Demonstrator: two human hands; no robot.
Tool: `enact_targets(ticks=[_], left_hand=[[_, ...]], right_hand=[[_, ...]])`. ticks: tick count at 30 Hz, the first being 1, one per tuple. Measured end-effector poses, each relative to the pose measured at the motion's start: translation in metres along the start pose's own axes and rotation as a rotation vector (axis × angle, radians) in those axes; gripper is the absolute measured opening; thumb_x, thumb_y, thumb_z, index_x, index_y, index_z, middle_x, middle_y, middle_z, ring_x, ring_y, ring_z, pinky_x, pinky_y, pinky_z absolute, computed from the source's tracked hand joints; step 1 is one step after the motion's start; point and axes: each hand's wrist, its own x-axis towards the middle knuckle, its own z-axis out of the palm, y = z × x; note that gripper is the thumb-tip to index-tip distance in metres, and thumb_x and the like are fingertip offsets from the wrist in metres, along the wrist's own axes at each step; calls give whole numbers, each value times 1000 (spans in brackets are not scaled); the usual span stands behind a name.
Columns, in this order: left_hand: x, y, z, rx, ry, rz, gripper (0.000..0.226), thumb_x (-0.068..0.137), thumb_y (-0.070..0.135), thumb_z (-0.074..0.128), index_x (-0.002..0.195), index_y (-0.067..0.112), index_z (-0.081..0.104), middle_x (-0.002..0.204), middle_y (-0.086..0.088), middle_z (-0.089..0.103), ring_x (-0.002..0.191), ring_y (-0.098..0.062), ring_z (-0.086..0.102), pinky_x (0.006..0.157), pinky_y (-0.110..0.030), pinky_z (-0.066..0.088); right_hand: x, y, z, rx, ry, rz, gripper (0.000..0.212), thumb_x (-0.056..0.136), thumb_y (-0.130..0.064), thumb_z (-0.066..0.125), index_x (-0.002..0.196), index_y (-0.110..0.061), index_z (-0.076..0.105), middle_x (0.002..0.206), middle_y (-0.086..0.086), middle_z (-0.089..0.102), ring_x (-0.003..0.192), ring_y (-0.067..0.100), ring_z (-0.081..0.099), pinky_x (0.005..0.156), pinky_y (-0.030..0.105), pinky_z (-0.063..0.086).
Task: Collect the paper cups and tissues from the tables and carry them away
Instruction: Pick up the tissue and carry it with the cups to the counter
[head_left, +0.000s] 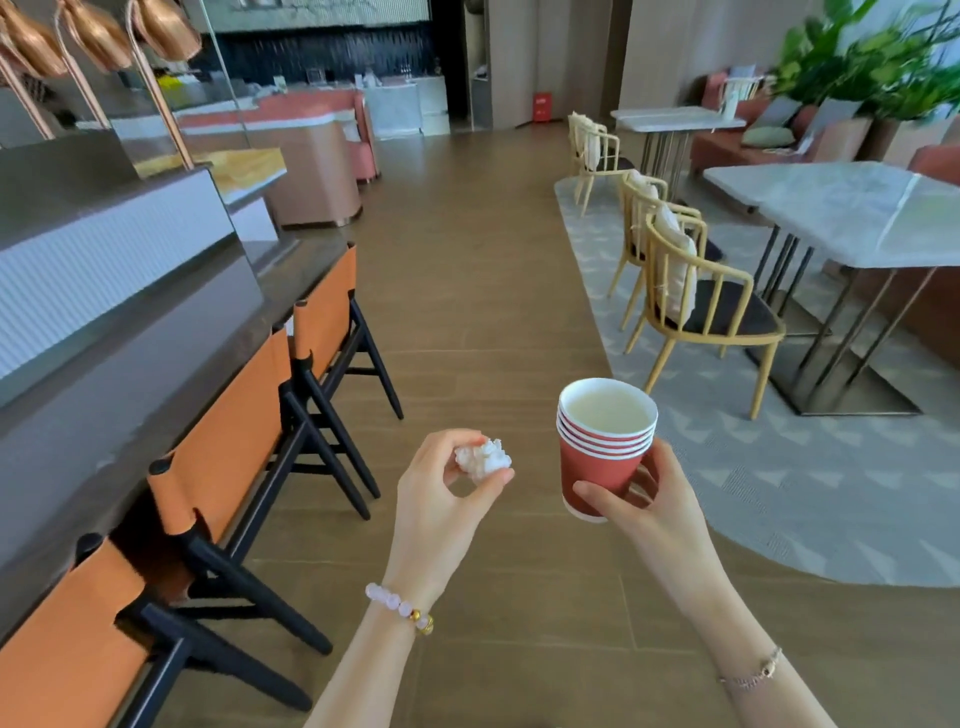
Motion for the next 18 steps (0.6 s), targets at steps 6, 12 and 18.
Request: enact_targets(ticks=[6,12,18], left_hand=[[118,-18,43,7,37,2,31,76,17,77,95,36,61,98,17,65,96,-1,61,79,-7,43],[218,-49,69,-9,35,-17,29,76,17,77,96,32,62,98,15,66,94,-1,61,79,-8,44],[335,-94,85,-25,31,-6,28,76,17,77,97,29,63,97,13,67,94,-2,62,78,-8,44]], right_hand=[[135,6,-6,-20,-37,-6,58,68,-16,83,117,-25,53,106,-11,66,93,-3,63,74,13,49],[239,21,2,-41,-28,-18,54,67,-14,83,106,-36,53,103,-14,65,89,-9,61,68,5,46],[353,49,30,-69,-23,-6,57,67,-18,84,106,-42,51,102,-21,64,91,-13,59,68,4,46]])
